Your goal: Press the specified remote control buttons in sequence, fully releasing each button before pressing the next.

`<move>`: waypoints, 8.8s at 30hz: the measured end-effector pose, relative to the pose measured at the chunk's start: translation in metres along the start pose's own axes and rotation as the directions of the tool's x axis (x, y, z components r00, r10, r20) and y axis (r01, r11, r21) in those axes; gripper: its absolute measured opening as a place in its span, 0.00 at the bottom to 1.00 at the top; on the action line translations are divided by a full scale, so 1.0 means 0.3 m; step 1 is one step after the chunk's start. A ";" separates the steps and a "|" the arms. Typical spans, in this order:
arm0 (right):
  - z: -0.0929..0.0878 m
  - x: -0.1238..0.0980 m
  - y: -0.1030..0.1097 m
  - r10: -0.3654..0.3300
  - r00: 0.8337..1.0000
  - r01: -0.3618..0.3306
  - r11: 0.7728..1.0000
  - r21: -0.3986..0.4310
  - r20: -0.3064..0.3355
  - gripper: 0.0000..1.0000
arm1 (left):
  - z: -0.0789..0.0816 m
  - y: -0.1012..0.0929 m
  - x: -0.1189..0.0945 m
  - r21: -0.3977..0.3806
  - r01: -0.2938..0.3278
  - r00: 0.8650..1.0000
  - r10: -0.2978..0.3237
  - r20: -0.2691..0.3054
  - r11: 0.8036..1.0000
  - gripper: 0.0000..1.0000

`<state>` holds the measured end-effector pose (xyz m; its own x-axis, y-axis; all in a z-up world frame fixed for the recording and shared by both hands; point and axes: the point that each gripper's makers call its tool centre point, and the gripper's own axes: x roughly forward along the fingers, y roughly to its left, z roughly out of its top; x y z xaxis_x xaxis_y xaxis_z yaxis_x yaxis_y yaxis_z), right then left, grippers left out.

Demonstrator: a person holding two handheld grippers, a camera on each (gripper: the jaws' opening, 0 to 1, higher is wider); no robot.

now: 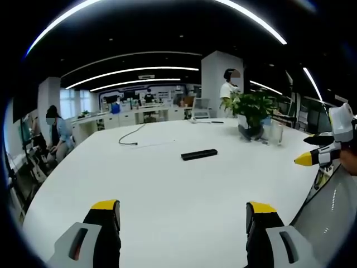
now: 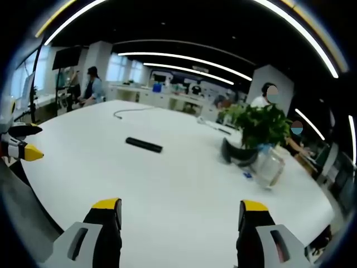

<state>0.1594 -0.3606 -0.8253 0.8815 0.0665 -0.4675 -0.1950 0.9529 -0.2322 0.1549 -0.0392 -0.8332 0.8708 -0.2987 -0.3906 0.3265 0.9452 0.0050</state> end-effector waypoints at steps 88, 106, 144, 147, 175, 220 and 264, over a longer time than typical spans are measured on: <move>-0.039 0.023 0.013 0.044 0.996 -0.042 0.999 0.023 -0.073 0.72 | 0.342 -0.107 0.905 0.482 0.703 0.688 -0.329 -0.647 0.522 0.59; -0.060 0.037 0.017 0.052 0.992 -0.050 0.999 0.020 -0.115 0.71 | 0.107 -0.078 1.084 0.435 0.800 0.556 -0.239 -0.796 0.412 0.45; -0.048 0.025 0.025 0.067 0.993 -0.064 0.997 0.042 -0.098 0.61 | 0.046 -0.090 1.055 0.369 0.804 0.481 -0.145 -0.865 0.466 0.23; -0.048 0.023 0.017 0.059 0.993 -0.054 0.997 0.051 -0.098 0.59 | 0.038 -0.096 1.032 0.368 0.804 0.481 -0.148 -0.864 0.468 0.23; -0.090 0.001 0.007 0.072 0.981 -0.052 0.992 0.113 -0.179 0.00 | -0.054 -0.181 0.831 0.361 0.804 0.489 -0.181 -0.853 0.472 0.23; -0.181 -0.029 0.138 0.315 0.882 -0.214 0.931 0.297 -0.352 0.00 | -0.210 -0.343 0.498 0.360 0.806 0.504 -0.225 -0.834 0.470 0.23; -0.211 -0.021 0.226 0.410 0.805 -0.307 0.906 0.291 -0.428 0.00 | -0.340 -0.510 0.172 0.348 0.799 0.543 -0.341 -0.767 0.491 0.23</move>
<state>0.1134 -0.3151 -0.8922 0.4459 0.3177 -0.8368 -0.3218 0.9293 0.1813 0.1124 -0.1858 -0.9480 0.0798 -0.3840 -0.9199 0.9837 0.1797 0.0103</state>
